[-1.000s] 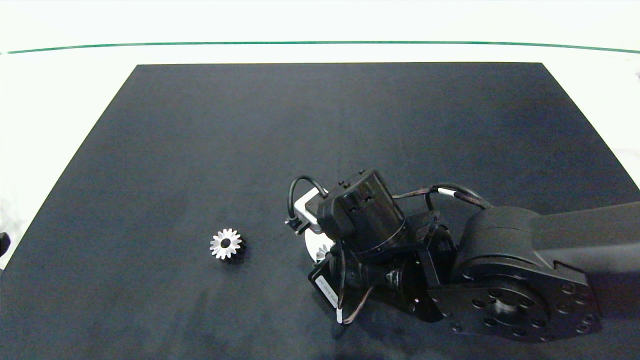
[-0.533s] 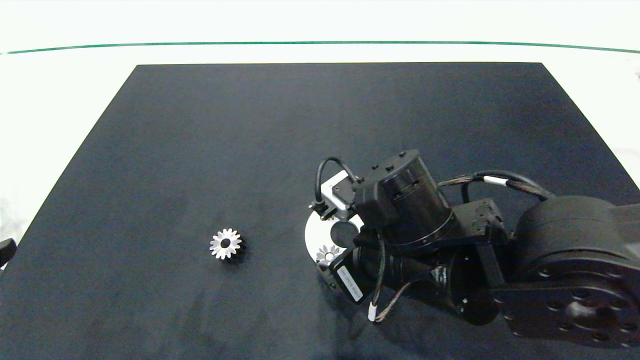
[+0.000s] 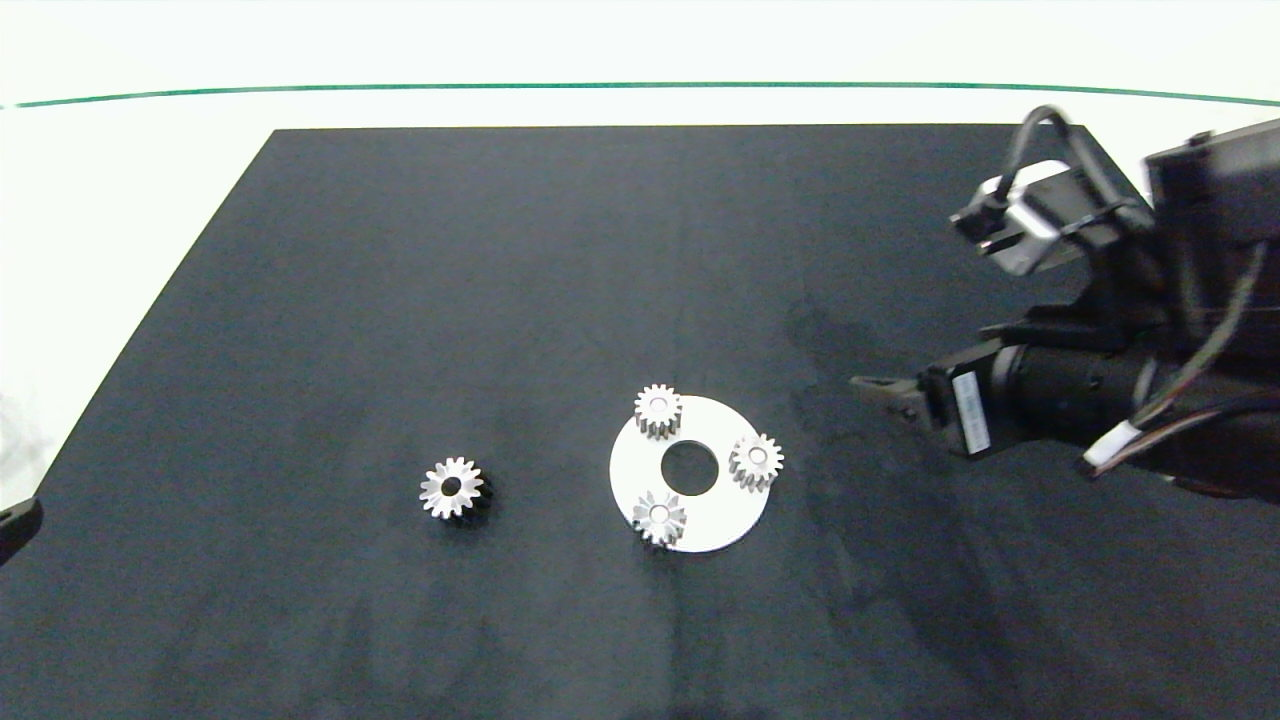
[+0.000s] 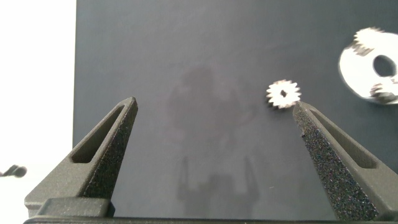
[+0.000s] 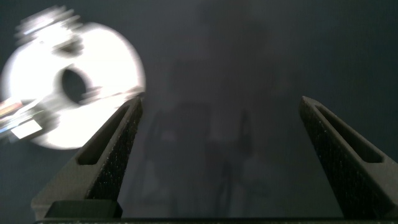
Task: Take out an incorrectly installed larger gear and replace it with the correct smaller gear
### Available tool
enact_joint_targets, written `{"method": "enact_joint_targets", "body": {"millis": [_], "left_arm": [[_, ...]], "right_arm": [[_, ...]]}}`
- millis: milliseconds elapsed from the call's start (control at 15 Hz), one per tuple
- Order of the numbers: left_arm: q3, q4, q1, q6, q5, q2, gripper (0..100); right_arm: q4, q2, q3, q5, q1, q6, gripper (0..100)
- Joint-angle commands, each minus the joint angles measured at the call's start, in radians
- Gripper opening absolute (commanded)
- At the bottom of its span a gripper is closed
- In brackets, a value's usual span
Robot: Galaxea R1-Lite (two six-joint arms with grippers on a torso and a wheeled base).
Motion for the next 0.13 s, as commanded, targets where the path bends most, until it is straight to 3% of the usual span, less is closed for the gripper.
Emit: {"method": "enact_joint_targets", "body": {"millis": [67, 133], "left_arm": [[0.029, 0.001, 0.065, 0.001, 0.008, -0.02, 100], [0.035, 0.003, 0.102, -0.001, 0.008, -0.034, 100]], "right_arm": [[0.0, -0.221, 0.028, -0.044, -0.215, -0.019, 100], [0.0, -0.277, 0.046, -0.045, -0.271, -0.018, 100]]}}
